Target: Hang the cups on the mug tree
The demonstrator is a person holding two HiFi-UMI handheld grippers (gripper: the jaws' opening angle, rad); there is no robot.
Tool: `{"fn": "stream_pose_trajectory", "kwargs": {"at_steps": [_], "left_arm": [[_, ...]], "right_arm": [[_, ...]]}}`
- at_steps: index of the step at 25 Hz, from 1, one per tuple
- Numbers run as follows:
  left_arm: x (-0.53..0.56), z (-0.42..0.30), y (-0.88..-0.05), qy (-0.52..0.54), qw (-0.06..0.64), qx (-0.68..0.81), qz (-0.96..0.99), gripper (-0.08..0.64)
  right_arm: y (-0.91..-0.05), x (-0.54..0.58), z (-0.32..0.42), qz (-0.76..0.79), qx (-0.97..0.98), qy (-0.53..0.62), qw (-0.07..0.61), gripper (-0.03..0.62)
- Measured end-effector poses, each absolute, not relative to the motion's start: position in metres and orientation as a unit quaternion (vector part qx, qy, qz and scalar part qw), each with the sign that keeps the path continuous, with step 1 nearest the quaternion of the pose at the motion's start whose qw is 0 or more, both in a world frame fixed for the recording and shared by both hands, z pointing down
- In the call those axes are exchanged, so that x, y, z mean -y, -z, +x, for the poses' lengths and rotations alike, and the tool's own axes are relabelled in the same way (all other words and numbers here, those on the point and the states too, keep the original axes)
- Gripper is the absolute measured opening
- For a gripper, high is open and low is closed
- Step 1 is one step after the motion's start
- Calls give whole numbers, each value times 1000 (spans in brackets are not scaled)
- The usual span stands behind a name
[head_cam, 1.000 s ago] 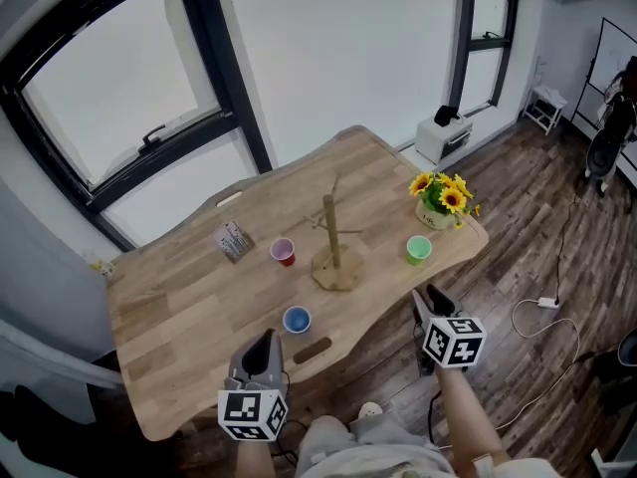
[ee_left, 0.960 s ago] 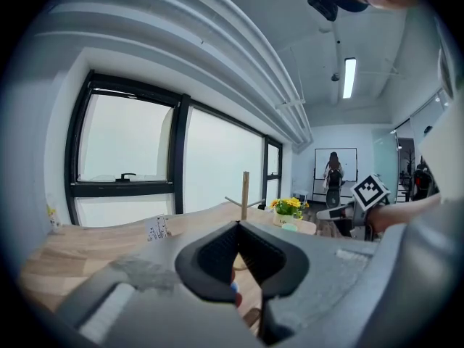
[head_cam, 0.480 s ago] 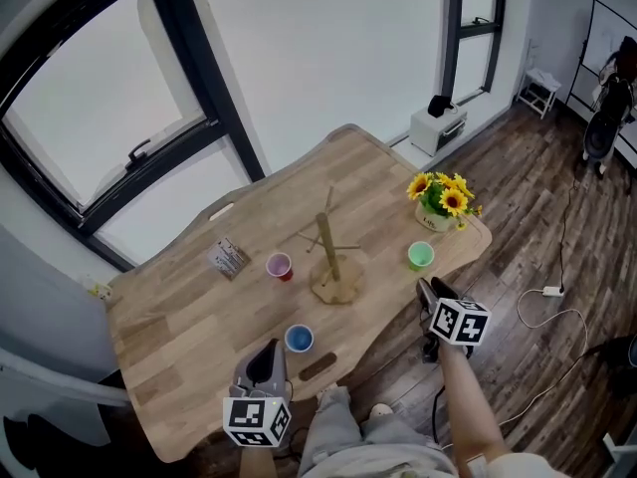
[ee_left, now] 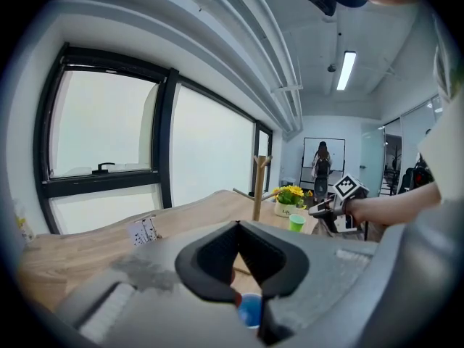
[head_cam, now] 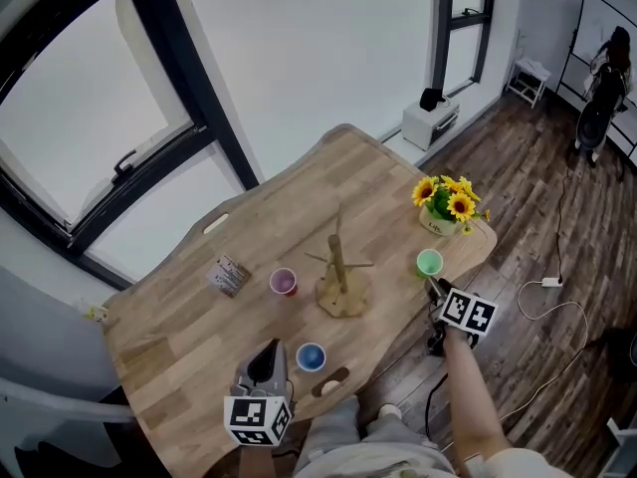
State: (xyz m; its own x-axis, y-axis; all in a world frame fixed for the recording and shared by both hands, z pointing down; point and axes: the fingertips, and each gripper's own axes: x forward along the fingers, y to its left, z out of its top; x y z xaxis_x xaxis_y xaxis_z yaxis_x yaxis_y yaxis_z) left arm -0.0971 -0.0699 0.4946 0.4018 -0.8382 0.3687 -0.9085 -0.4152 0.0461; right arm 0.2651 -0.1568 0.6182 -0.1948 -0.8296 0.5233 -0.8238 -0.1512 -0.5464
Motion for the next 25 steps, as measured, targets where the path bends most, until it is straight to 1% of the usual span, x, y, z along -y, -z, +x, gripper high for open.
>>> {"fn": "stream_pose_trajectory", "kwargs": {"at_steps": [8,19,22,25], "left_arm": [[93,-99,-505,-154,130,505,839,0],[112,-63,-521,-168,137,443,870,1],[118,-51,-524,-172,136,424,879,2],[121,-41,-528,-175,137,408,885,2]], "right_arm": [[-646,175,277,-638,-600,481,49,140],[-687,186,299,-646,-516,550,121,146],[-693,188,304,-649,-500,558,133,138],[-697,190,307,-651,-489,564,140,115]]}}
